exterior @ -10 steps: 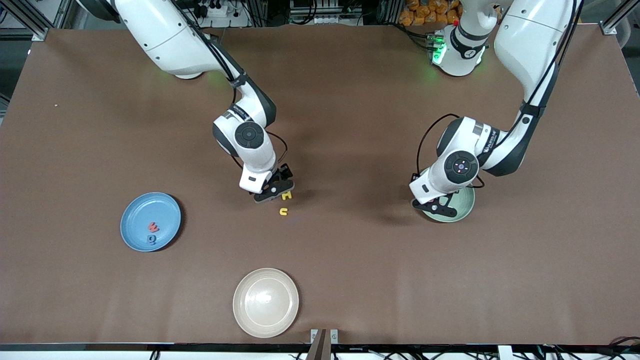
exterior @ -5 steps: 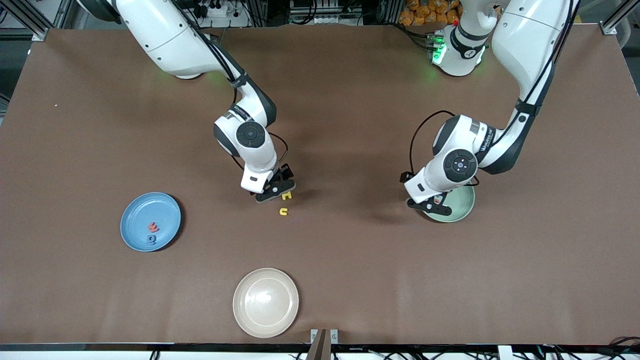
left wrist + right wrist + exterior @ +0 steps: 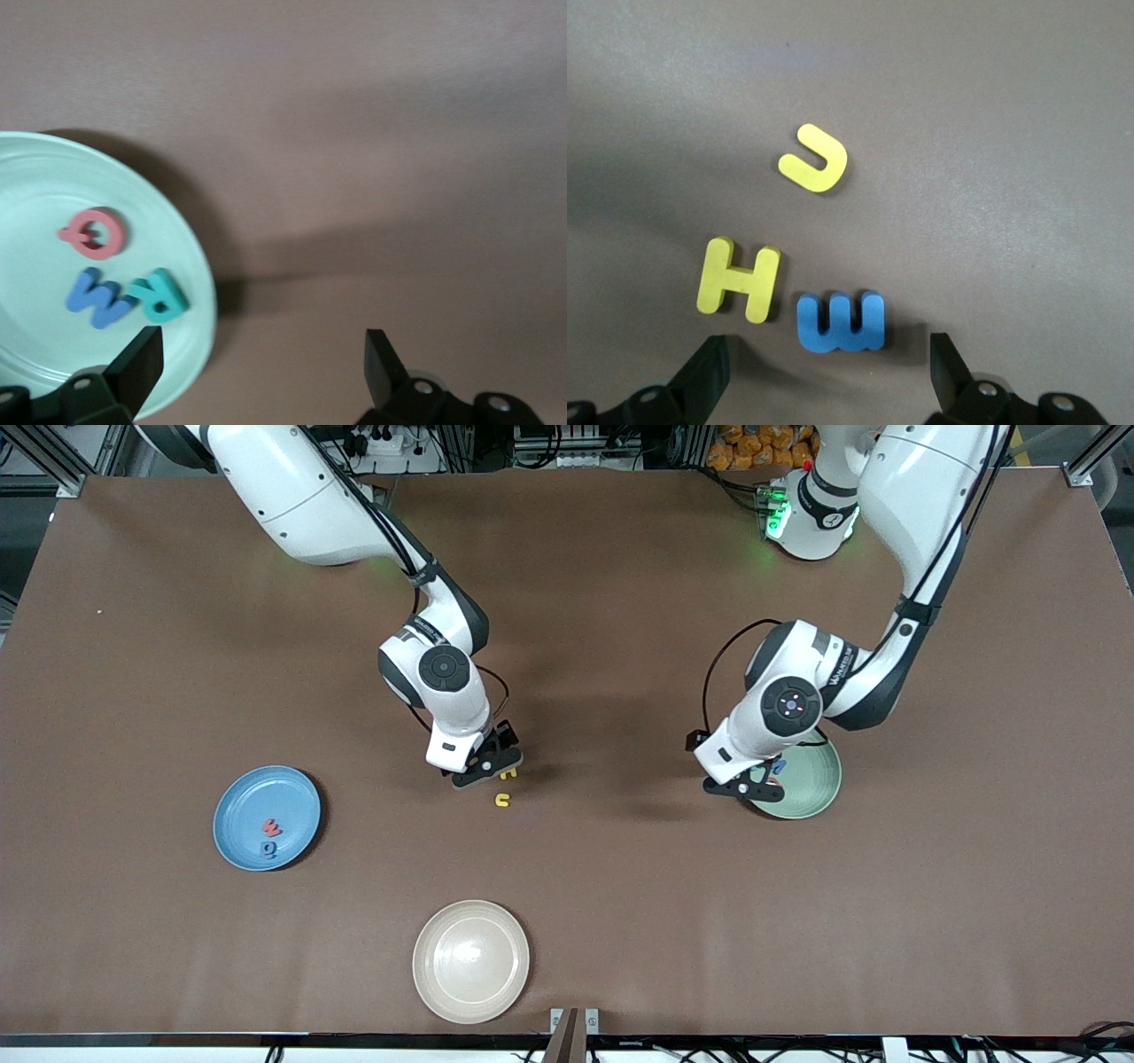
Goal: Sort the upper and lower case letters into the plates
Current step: 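Grasp the blue E with the right gripper while the left gripper returns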
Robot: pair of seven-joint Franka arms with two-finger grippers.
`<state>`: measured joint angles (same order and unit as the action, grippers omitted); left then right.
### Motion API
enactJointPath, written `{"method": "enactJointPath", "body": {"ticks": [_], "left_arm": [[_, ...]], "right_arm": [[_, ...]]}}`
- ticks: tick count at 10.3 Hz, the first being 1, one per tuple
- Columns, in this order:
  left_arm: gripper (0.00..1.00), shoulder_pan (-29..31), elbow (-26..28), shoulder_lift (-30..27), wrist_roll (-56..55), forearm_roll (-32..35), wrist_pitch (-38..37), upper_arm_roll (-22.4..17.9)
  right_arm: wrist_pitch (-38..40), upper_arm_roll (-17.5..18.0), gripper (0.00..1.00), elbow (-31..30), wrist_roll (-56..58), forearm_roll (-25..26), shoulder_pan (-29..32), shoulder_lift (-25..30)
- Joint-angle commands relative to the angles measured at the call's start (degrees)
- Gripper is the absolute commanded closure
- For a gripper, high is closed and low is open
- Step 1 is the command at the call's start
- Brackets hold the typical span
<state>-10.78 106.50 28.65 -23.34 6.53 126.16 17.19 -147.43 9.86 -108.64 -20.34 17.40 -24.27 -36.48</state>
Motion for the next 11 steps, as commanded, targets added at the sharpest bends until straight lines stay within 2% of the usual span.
{"method": "enactJointPath", "body": {"ticks": [1, 3, 4, 5, 11], "left_arm": [[0.0, -2.7, -2.4, 0.5, -5.2, -1.4, 0.2, -0.3], [0.0, -5.2, -4.2, 1.6, -8.4, -1.4, 0.2, -0.2], [0.0, -6.3, -5.2, 2.1, -10.0, -1.4, 0.2, -0.2], [0.0, -7.5, -6.5, 2.8, -12.1, -1.4, 0.2, -0.2], [0.0, -13.0, -10.8, 5.8, -20.2, -1.5, 1.8, -0.4]], "right_arm": [[-0.2, 0.0, 0.0, 1.1, -0.8, 1.9, 0.2, -0.7], [-0.2, 0.0, 0.0, 1.2, -0.9, 1.9, 0.2, -0.8], [-0.7, 0.0, 0.26, 1.2, -0.9, 1.9, 0.2, -0.9], [-1.6, 0.0, 0.99, 1.0, -1.0, 1.8, 0.5, -0.9], [-2.6, 0.0, 1.0, 0.5, -0.8, 1.8, 1.5, -0.8]]}}
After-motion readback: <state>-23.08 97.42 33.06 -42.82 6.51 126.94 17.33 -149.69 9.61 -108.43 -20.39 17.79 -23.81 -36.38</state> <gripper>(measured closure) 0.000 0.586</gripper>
